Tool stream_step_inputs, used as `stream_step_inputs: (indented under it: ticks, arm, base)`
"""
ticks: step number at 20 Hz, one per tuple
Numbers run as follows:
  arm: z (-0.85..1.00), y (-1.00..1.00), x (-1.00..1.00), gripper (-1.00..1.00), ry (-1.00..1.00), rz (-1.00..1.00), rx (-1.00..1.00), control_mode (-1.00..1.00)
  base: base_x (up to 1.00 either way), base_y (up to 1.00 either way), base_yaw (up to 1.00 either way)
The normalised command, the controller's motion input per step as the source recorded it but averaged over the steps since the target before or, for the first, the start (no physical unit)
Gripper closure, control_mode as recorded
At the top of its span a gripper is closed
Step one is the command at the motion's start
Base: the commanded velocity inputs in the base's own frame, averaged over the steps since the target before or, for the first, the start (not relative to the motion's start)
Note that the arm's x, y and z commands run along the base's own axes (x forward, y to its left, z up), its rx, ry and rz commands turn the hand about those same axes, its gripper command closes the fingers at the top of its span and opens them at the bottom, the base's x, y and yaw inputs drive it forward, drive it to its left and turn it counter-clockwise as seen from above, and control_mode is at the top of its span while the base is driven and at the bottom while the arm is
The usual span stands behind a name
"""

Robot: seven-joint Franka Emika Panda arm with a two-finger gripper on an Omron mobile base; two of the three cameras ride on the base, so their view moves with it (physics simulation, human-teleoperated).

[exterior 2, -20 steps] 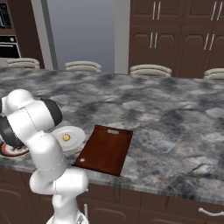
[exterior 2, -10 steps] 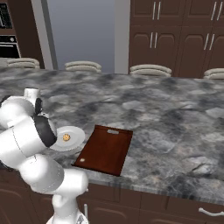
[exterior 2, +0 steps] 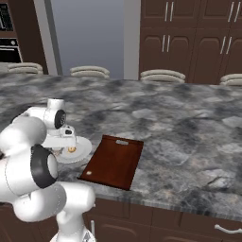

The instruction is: Move the dessert items from the plates to the tray.

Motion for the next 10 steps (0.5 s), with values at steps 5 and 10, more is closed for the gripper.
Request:
stream_step_inputs:
  ticks: [5,10]
  arm:
    - [0.0,-0.87,0.0,1.0,0.0,0.0,-0.03,-1.0]
    - [0.0,-0.82,0.0,1.0,0.0,0.0,-0.02,-1.0]
  base:
    - [0.0,0.0,0.0]
    - [0.0,0.0,0.0]
